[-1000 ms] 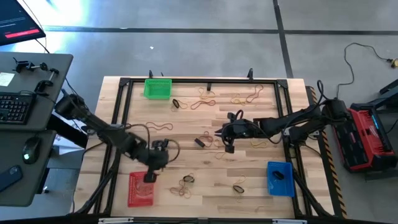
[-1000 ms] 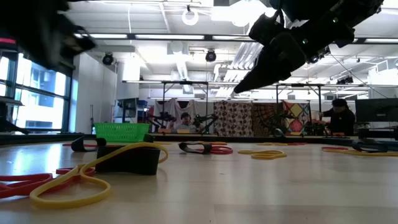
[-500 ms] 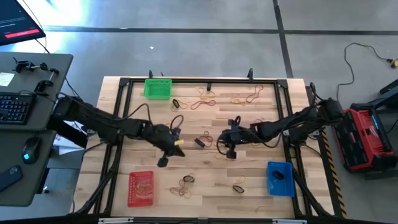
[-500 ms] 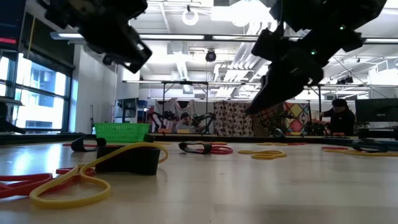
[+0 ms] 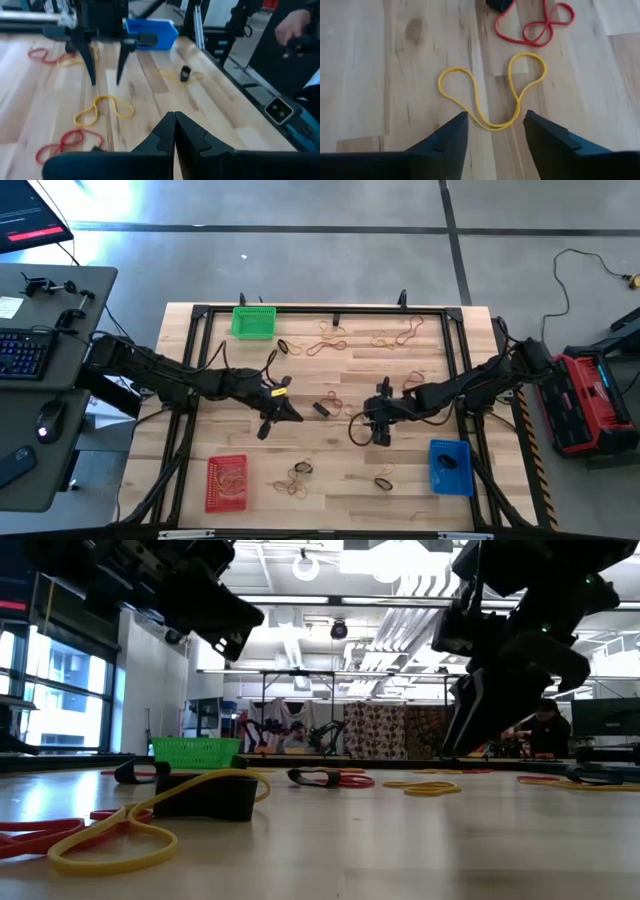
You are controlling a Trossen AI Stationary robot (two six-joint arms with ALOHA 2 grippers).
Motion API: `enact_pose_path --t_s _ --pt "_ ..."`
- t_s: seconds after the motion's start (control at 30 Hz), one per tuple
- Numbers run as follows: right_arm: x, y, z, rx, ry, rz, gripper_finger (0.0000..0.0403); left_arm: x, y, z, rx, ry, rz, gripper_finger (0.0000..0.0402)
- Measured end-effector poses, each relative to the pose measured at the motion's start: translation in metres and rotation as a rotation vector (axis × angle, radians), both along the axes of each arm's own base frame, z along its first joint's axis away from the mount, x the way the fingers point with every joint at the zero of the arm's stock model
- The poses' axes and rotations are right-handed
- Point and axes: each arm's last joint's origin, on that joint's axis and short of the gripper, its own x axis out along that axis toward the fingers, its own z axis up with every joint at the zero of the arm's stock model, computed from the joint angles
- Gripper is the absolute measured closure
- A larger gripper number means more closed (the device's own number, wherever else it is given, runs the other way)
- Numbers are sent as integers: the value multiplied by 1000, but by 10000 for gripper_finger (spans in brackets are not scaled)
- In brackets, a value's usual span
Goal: Sort rubber bands into baskets
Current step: Put the yellow rubber band into the red bin
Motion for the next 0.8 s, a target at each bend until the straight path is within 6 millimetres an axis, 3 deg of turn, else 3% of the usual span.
enact_pose_path --t_s 0.2,0.53,0.67,0.8 --pt "7 -5 -14 -17 26 -1 189 -3 2 -5 19 -8 54 401" --pt "18 -6 -37 -8 45 20 187 -4 1 -6 23 -8 80 401" --pt "19 -7 -37 -10 40 19 205 -4 -1 -6 32 -14 100 401" --pt "20 -11 -37 4 41 46 250 -4 -4 -6 34 -14 100 401"
